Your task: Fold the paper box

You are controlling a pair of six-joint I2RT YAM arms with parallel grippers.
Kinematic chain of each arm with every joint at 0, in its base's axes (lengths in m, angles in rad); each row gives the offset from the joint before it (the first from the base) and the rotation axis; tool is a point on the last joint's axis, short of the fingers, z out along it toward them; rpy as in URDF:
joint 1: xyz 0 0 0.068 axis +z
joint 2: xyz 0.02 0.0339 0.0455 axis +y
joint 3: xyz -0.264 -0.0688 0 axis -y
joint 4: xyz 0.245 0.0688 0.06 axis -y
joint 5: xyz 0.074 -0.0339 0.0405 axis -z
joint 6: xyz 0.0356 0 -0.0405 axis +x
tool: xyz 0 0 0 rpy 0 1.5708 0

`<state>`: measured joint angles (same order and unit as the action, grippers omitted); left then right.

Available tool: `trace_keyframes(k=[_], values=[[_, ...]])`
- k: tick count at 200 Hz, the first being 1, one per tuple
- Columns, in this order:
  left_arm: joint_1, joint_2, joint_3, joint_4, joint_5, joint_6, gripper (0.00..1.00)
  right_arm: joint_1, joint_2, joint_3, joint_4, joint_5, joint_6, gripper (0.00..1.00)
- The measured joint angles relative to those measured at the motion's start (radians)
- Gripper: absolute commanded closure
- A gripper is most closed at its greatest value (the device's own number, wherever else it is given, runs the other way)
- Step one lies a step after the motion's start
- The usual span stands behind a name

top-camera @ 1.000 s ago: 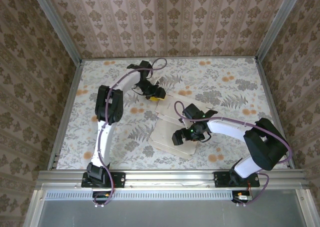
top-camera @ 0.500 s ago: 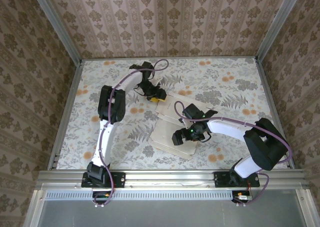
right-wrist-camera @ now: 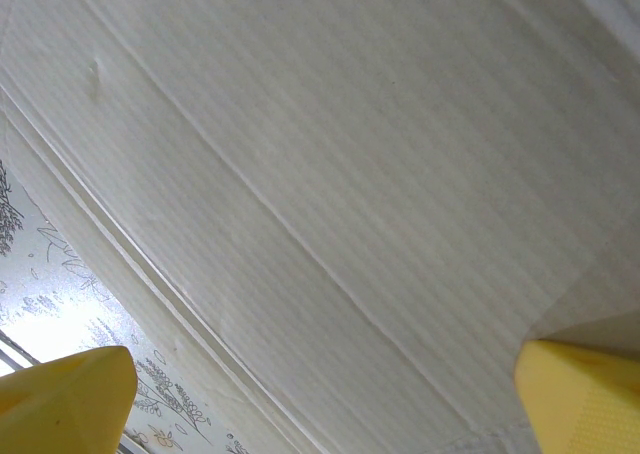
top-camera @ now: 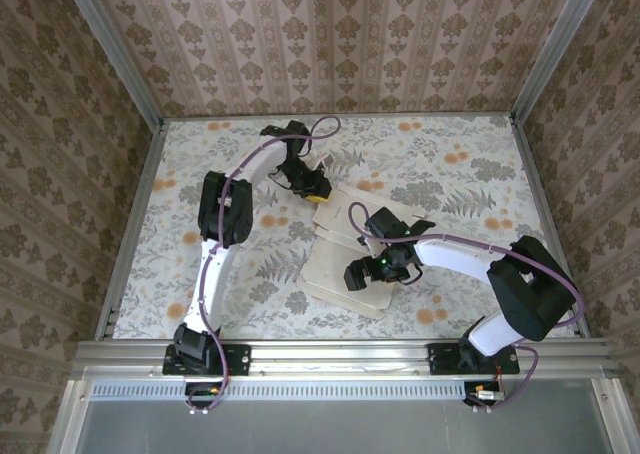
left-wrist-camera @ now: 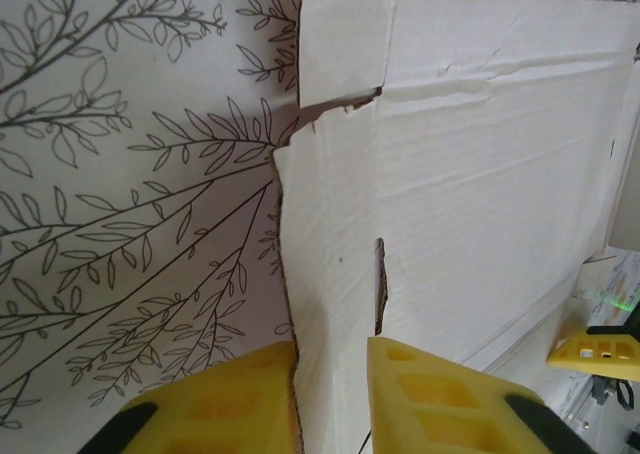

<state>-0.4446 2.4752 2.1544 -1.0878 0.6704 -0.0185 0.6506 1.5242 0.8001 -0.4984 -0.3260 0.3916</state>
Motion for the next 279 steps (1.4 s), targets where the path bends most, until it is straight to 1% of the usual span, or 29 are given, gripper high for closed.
trace_keyframes(k=[53,72,129,145,178,190,215,228,254,279], values=[[0.000,0.000,0.000,-0.019,0.019,0.028,0.80,0.000,0.000,0.000,0.000,0.000,0.000,0.01],[0.000,0.000,0.000,-0.026,0.024,0.042,0.87,0.000,0.000,0.000,0.000,0.000,0.000,0.01],[0.000,0.000,-0.001,-0.016,0.030,0.064,0.92,0.002,-0.013,-0.001,-0.006,0.000,0.002,0.01],[0.000,0.000,-0.010,-0.004,0.030,0.064,0.95,0.003,-0.023,-0.005,-0.011,0.000,0.004,0.01],[0.003,0.000,-0.089,0.050,0.031,0.060,1.00,0.019,-0.042,-0.005,-0.018,0.003,0.014,0.01],[0.009,-0.012,-0.129,0.079,0.059,0.051,1.00,0.032,-0.053,-0.005,-0.019,0.007,0.024,0.03],[0.024,-0.068,-0.226,0.147,0.061,0.031,1.00,0.077,-0.077,-0.005,-0.018,0.028,0.044,0.09],[0.035,-0.107,-0.292,0.193,0.059,0.016,1.00,0.105,-0.086,-0.005,-0.019,0.045,0.060,0.15],[0.049,-0.197,-0.423,0.277,0.045,-0.016,1.00,0.156,-0.106,-0.019,-0.017,0.091,0.108,0.35],[0.054,-0.275,-0.521,0.364,0.032,-0.043,1.00,0.180,-0.146,-0.072,-0.020,0.129,0.162,0.55]])
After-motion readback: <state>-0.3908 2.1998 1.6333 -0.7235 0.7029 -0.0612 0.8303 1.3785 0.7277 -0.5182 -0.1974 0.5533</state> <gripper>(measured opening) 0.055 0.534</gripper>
